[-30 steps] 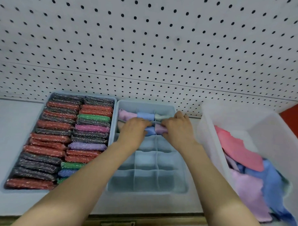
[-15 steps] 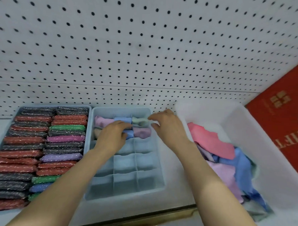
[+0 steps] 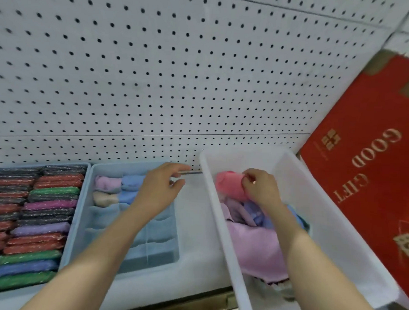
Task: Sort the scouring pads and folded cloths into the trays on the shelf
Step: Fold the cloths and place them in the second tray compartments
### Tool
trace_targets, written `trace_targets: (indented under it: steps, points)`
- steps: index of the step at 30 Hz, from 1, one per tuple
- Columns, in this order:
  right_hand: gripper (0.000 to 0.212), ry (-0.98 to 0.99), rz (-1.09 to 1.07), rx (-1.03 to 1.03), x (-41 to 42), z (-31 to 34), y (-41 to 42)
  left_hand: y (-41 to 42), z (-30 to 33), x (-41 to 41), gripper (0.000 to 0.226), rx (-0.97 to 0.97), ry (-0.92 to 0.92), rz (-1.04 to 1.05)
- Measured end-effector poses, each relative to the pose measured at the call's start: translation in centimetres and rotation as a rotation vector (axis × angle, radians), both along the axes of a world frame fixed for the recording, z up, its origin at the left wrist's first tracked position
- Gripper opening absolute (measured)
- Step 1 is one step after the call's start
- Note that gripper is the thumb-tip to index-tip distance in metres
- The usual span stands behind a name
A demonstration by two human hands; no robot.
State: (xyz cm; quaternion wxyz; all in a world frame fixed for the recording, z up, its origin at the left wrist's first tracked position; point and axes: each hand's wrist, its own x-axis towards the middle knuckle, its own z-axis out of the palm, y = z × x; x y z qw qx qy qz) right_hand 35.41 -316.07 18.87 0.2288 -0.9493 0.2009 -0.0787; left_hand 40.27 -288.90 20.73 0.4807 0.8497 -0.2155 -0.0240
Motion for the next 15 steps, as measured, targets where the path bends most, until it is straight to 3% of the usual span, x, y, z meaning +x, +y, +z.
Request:
trace_targets:
  steps: [2,6,10,12,15]
  points:
    - [0.015,-0.156,-0.017,0.224,0.4,3.1,-0.3,-0.8,0.8,-0.4,0.033,-0.038,0.023,0.004]
    - [0.035,-0.341,0.06,0.759,0.8,9.5,1.0,-2.5,3.0,-1.2,0.05,-0.161,0.105,-0.026]
    - [0.028,-0.301,0.169,0.941,0.7,12.9,3.7,-2.6,5.2,-1.7,0.089,-0.334,0.142,-0.089]
    - [0.029,-0.242,0.253,0.992,0.5,13.7,5.5,-2.0,6.4,-2.0,0.086,-0.38,0.131,-0.099]
    - [0.026,-0.183,0.356,1.024,0.0,14.5,8.0,-0.5,7.8,-2.1,0.049,-0.441,0.108,-0.03]
